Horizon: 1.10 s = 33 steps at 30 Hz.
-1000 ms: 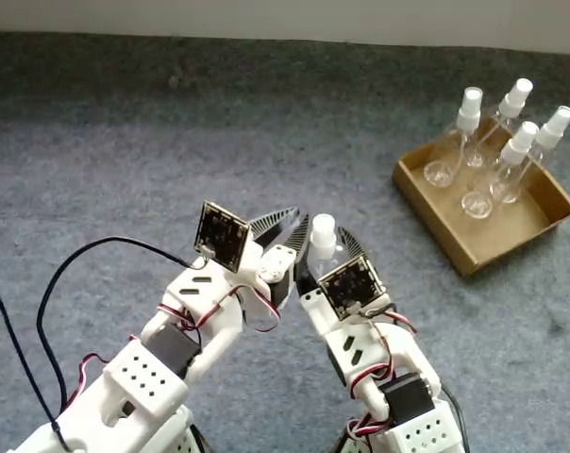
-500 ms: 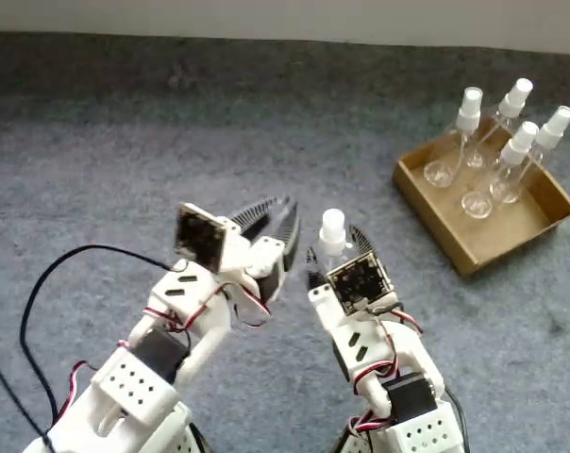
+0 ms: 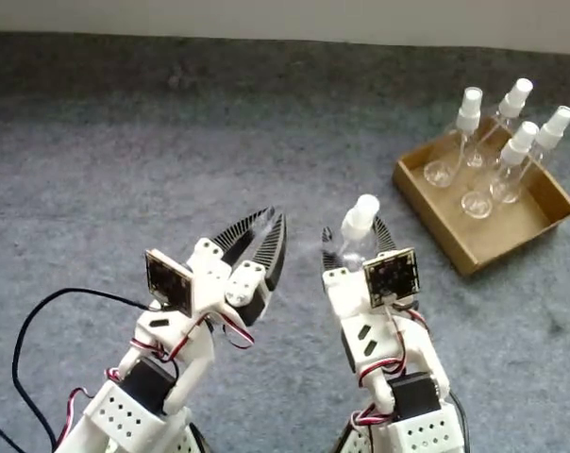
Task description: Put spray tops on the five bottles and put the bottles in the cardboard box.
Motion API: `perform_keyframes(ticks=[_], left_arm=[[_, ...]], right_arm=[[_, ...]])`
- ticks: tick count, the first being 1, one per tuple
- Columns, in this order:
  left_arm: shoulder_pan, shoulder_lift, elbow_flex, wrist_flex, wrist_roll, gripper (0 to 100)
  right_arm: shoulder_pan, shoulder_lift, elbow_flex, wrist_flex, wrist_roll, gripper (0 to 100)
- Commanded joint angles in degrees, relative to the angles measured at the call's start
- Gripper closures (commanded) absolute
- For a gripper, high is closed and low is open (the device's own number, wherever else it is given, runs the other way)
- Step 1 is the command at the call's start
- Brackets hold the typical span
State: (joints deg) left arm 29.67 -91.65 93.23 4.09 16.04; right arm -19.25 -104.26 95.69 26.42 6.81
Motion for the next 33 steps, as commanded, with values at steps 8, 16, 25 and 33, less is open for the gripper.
perform_keyframes(ticks=[8,16,25,33], left_arm=[[8.31,-2.77,1.71,0.09,0.26,99],[8.04,-2.77,1.36,0.09,0.26,99],[10.24,-2.77,1.98,0.09,0.35,99],[17.36,-2.68,3.21,-0.09,0.26,99]], right_arm=[[1.54,-0.31,-12.88,3.65,-0.70,81.8],[1.54,2.42,-18.33,4.79,-0.70,81.8],[1.54,20.70,-31.78,4.53,-0.79,81.8],[1.54,36.35,-44.70,4.53,-7.12,81.8]])
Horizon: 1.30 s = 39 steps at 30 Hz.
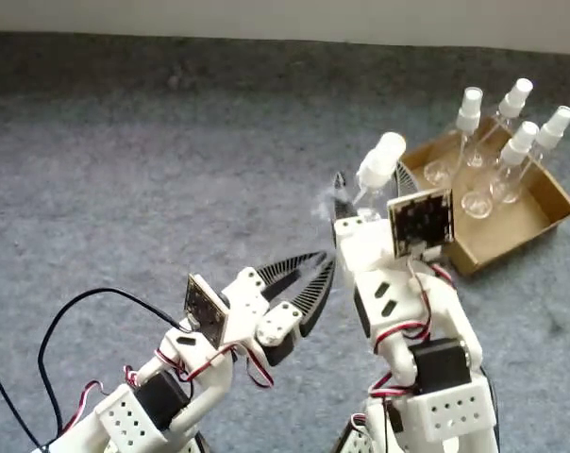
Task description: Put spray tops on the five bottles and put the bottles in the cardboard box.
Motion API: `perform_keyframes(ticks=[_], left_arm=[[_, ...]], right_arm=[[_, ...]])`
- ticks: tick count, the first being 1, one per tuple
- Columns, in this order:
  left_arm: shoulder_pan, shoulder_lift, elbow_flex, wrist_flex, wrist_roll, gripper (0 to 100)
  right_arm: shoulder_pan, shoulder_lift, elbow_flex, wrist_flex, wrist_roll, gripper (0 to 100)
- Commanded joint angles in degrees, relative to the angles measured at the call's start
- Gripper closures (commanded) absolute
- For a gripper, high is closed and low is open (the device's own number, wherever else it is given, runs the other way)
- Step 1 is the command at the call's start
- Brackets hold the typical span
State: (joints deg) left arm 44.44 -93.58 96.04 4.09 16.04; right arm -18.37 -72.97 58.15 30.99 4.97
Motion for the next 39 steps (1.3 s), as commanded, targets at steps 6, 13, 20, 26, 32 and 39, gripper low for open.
perform_keyframes(ticks=[6,13,20,26,32,39], left_arm=[[4.62,-0.75,0.57,-0.18,0.26,99],[4.09,-0.75,0.66,-0.18,0.26,99],[-1.27,-0.66,0.48,-0.26,0.53,99],[-2.07,-0.22,0.48,-0.26,0.53,99],[-2.77,-0.22,0.57,-0.26,0.53,99],[-7.52,-0.13,0.66,-4.48,0.62,99]], right_arm=[[-0.40,12.88,-12.70,-0.04,-15.30,81.8],[-10.24,14.20,-13.32,0.13,-16.62,81.8],[-17.89,9.71,-13.32,0.22,-16.26,81.8],[-17.71,8.84,-13.32,0.66,-16.26,81.8],[-17.71,8.84,-13.41,5.76,-15.56,81.8],[-17.89,8.84,-13.41,7.52,-13.10,81.8]])
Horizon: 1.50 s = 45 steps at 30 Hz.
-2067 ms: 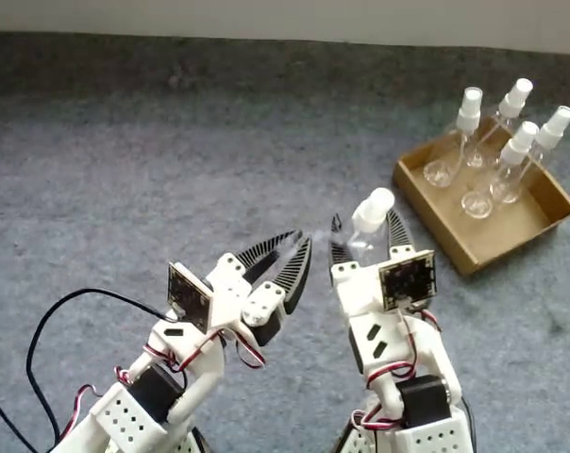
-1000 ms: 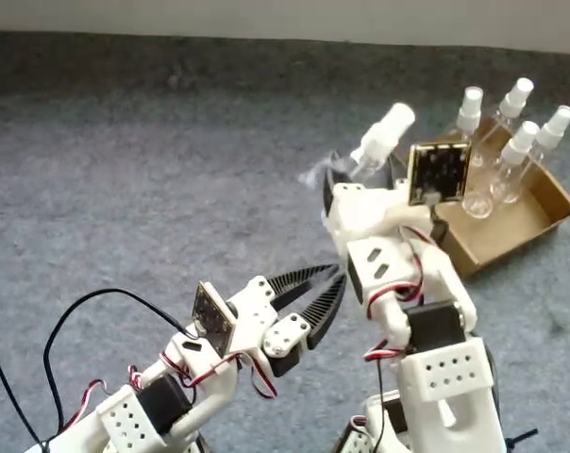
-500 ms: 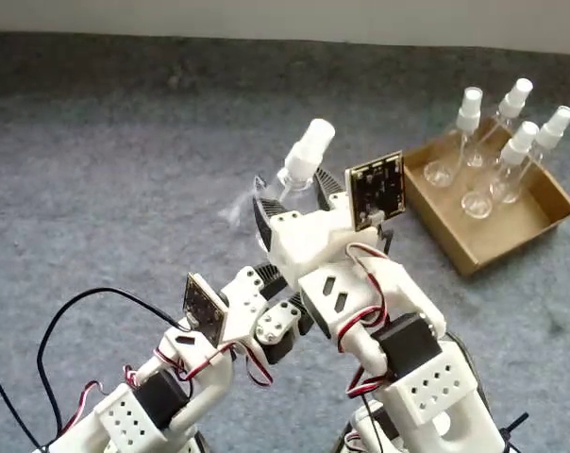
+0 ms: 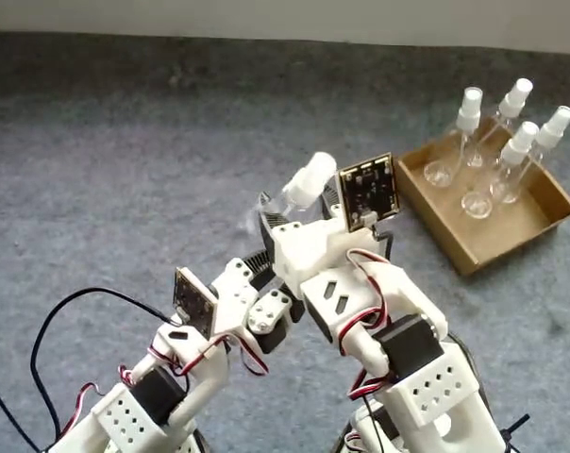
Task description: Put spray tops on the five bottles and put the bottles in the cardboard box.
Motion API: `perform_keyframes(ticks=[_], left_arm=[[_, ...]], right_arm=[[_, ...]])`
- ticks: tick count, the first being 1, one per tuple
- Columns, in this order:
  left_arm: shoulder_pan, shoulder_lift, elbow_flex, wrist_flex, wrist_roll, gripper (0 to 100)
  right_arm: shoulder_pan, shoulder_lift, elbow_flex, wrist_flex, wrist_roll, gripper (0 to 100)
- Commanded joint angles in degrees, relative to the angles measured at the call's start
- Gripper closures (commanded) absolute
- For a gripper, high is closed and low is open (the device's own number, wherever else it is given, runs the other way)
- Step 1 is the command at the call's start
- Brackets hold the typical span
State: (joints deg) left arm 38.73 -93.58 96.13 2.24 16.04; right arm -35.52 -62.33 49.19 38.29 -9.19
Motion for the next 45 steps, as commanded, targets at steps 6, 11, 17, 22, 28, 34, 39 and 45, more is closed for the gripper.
perform_keyframes(ticks=[6,11,17,22,28,34,39,45], left_arm=[[-2.51,-0.13,0.57,-2.90,0.35,99],[-4.09,-0.13,0.57,-3.08,0.35,99],[-5.32,-0.13,0.57,-3.16,0.35,99],[-0.57,-0.13,0.75,-2.81,0.35,99],[5.14,-0.13,1.36,0.70,0.53,99],[3.65,-0.13,1.36,0.44,0.26,99],[0.57,-0.13,1.01,0.44,0.70,99],[0.04,-0.04,0.92,-0.97,3.87,99]], right_arm=[[-0.57,-1.80,-4.44,0.40,1.14,81.8],[1.10,-1.80,-4.44,3.82,1.23,81.8],[7.25,-1.80,-4.44,4.44,1.23,81.8],[7.52,-1.80,-4.53,4.09,1.23,81.8],[7.34,-1.80,-7.60,4.18,1.23,81.8],[4.00,-1.80,-12.44,4.44,1.14,81.8],[0.31,-1.54,-14.37,4.44,1.14,81.8],[-1.19,-1.63,-14.20,4.44,1.14,81.8]])
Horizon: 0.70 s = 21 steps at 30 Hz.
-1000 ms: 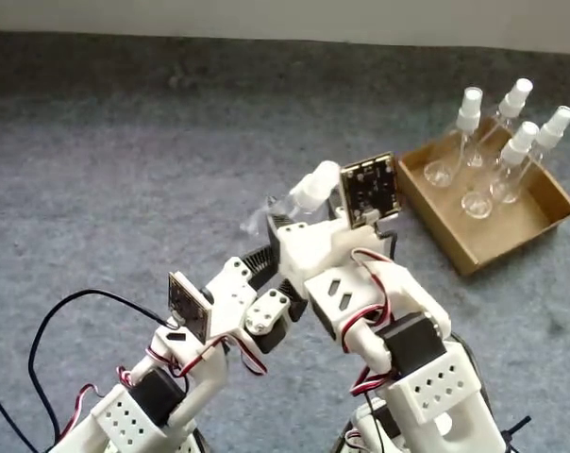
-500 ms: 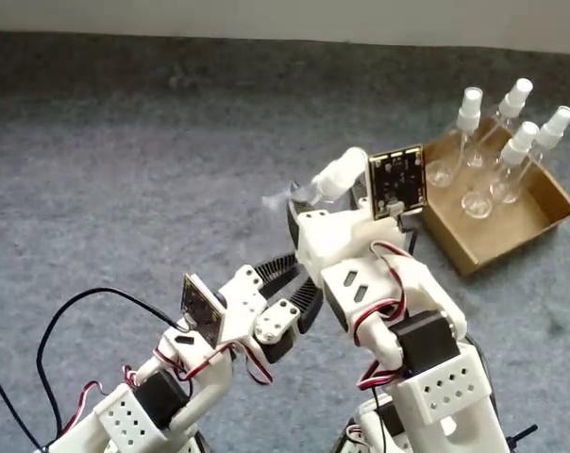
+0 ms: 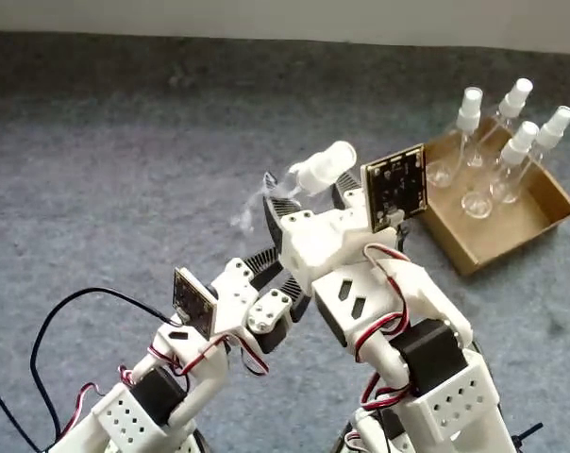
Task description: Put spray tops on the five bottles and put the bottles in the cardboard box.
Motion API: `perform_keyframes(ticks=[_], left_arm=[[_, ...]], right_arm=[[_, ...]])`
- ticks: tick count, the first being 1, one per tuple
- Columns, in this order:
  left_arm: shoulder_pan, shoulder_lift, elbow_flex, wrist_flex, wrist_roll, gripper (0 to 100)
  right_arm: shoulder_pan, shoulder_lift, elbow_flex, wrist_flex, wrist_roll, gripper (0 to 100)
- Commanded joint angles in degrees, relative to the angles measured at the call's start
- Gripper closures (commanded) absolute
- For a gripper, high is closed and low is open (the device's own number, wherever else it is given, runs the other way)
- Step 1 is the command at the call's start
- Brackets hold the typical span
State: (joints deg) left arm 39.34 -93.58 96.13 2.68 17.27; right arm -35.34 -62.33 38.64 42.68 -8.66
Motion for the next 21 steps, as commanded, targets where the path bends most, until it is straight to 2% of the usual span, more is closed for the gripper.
perform_keyframes(ticks=[1,14,17,21], left_arm=[[-1.19,-0.04,1.01,-2.02,2.99,99],[-7.69,-0.04,0.84,-2.90,2.73,99],[-7.34,-0.04,0.92,-2.90,2.81,99],[-4.44,-0.13,1.36,-2.46,2.73,99]], right_arm=[[-1.89,-1.71,-3.65,0.04,0.62,81.8],[-2.24,-1.80,-3.82,4.97,0.70,81.8],[-2.15,-1.80,-3.82,4.97,0.79,81.8],[1.98,-1.80,-3.56,4.97,5.54,81.8]])
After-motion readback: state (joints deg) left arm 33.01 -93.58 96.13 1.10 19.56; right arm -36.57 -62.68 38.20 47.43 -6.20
